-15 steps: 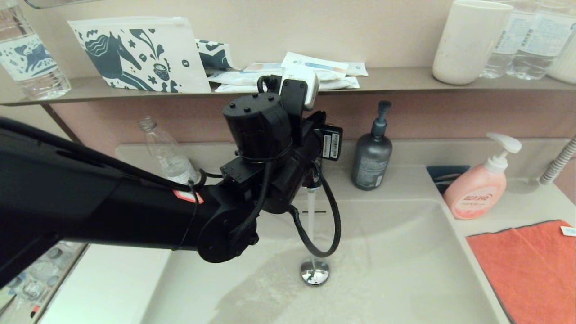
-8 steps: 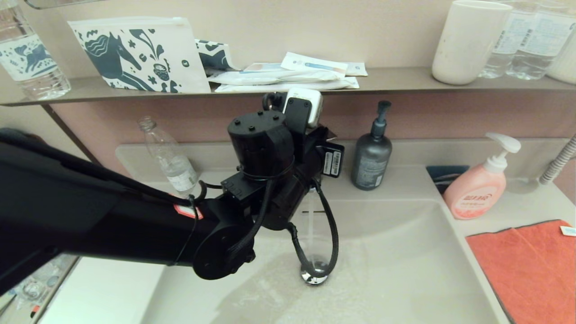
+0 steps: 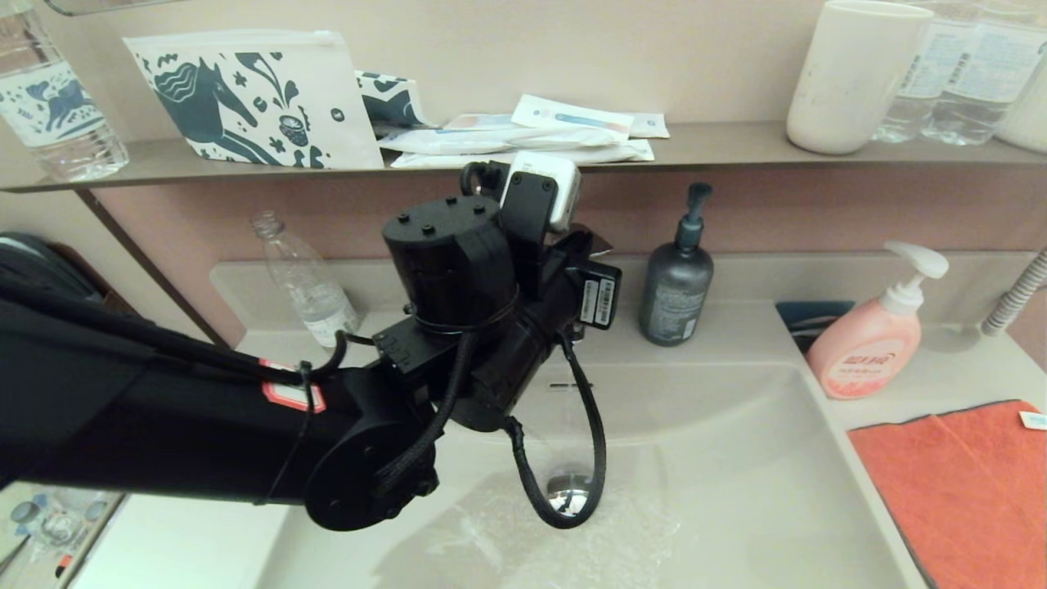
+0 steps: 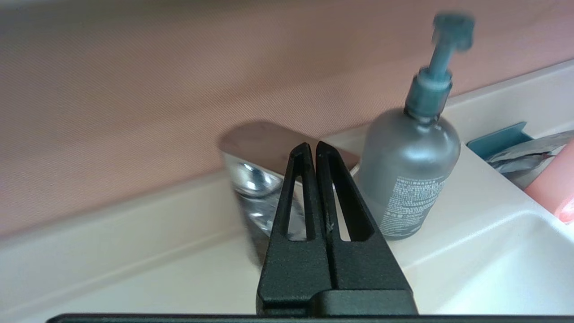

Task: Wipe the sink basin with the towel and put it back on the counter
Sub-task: Turn off the faucet

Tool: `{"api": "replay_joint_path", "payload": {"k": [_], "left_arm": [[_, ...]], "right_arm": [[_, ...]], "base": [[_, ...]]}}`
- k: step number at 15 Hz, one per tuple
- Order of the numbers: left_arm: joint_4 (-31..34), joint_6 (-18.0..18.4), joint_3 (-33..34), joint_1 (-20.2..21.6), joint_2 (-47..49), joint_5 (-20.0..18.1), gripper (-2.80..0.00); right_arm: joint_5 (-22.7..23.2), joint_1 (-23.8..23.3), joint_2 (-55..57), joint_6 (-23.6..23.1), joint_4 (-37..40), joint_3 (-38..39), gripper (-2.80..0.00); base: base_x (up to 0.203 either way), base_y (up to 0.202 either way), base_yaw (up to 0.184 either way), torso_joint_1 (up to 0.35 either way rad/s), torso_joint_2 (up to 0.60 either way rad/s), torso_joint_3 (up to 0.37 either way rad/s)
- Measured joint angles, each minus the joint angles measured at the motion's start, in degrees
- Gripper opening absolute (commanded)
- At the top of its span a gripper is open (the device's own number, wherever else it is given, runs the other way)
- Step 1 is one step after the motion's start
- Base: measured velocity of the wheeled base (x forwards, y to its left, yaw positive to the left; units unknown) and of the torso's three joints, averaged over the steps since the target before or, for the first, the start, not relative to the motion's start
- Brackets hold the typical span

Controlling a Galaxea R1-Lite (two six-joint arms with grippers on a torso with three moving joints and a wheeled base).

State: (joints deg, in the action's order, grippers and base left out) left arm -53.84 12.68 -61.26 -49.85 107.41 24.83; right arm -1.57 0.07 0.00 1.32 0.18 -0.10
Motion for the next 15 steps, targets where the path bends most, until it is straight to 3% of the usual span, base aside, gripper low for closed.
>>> {"api": "replay_joint_path", "payload": {"k": [3, 7, 15], "left_arm": [[4.66, 0.76, 1.75, 0.32, -4.73, -0.35, -2.8], [5.35, 0.92, 3.16, 0.47, -7.15, -0.35, -2.8], [5.07, 1.46, 0.05, 0.59, -1.86, -2.25, -2.8]], "right_arm": [[0.0, 0.0, 0.0, 0.0, -0.02, 0.0, -2.8], [0.01, 0.0, 0.0, 0.0, -0.02, 0.0, -2.8], [0.01, 0.0, 0.0, 0.0, -0.02, 0.0, -2.8]], "base": [[0.0, 0.0, 0.0, 0.0, 0.0, 0.0], [0.0, 0.0, 0.0, 0.0, 0.0, 0.0], [0.0, 0.0, 0.0, 0.0, 0.0, 0.0]]}}
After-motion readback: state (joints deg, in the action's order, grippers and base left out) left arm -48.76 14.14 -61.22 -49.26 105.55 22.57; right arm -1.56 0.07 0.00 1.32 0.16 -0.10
